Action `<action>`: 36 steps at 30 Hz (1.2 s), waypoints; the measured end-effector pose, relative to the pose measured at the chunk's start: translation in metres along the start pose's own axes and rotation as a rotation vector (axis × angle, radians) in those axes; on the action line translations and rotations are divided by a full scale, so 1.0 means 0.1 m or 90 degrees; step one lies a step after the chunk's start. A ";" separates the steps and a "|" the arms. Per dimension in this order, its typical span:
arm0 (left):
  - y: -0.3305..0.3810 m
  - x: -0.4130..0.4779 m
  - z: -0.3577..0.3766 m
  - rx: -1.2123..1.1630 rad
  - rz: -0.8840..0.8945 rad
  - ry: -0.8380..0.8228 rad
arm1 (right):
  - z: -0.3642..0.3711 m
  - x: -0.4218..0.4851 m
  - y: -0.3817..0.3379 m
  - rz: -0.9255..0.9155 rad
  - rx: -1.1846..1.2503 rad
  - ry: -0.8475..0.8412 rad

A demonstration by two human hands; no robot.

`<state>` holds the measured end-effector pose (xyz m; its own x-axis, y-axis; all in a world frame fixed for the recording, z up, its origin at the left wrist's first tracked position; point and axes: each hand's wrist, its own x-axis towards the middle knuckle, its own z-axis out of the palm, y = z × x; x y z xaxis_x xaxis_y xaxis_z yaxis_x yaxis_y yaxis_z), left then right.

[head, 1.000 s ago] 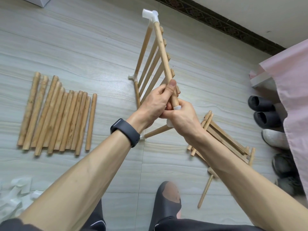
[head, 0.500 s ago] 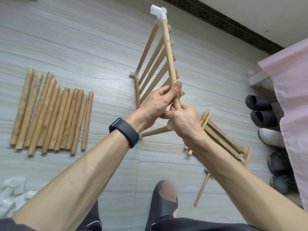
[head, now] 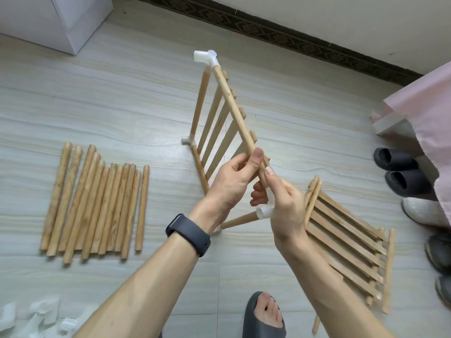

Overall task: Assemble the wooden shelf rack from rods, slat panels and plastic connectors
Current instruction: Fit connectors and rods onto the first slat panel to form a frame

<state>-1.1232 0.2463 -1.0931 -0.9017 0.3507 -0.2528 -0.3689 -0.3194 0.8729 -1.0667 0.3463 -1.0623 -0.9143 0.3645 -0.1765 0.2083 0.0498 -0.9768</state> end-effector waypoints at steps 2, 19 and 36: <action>-0.03 0.03 0.12 0.047 0.008 0.035 | -0.07 0.02 -0.01 0.049 0.019 0.028; -0.14 0.05 0.55 0.064 -0.023 0.068 | -0.40 -0.07 0.28 0.058 0.129 0.055; -0.27 -0.08 0.45 0.150 0.048 0.031 | -0.30 0.08 0.38 -0.055 0.057 -0.008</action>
<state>-1.0957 0.2913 -1.0959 -0.9367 0.2890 -0.1976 -0.2421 -0.1270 0.9619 -1.0560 0.3787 -1.0974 -0.9320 0.3506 -0.0921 0.0971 -0.0035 -0.9953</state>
